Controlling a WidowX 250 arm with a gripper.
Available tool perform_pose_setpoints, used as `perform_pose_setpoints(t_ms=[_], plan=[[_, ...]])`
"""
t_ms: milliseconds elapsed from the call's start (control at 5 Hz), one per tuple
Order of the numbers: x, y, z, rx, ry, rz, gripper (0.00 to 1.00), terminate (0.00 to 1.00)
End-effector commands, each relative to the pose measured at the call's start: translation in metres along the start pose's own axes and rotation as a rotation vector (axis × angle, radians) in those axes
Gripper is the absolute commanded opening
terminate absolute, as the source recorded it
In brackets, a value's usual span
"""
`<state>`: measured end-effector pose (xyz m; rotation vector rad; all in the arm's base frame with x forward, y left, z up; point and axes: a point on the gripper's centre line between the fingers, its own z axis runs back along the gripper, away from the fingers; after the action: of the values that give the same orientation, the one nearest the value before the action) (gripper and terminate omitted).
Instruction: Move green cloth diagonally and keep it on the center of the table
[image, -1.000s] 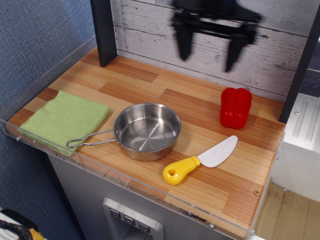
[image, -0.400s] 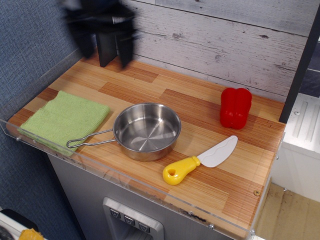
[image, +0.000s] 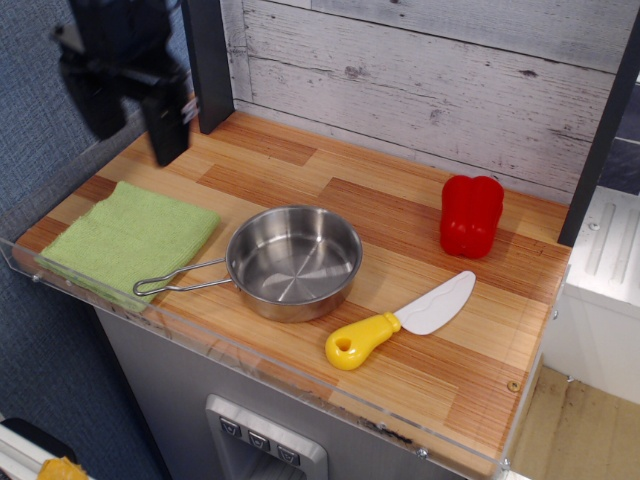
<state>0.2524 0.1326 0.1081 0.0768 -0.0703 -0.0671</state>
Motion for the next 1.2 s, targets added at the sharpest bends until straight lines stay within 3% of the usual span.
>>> perform_pose_setpoints(t_ms=[0, 400, 600, 1000], plan=[[0.006, 0.004, -0.031, 0.013, 0.067, -0.041, 1.0, 0.0], [-0.01, 0.007, -0.054, 0.01, 0.099, -0.022, 1.0, 0.0], [-0.013, 0.011, -0.055, 0.037, 0.048, 0.026, 1.0, 0.0], [-0.014, 0.012, -0.071, 0.031, -0.015, 0.052, 1.0, 0.0]])
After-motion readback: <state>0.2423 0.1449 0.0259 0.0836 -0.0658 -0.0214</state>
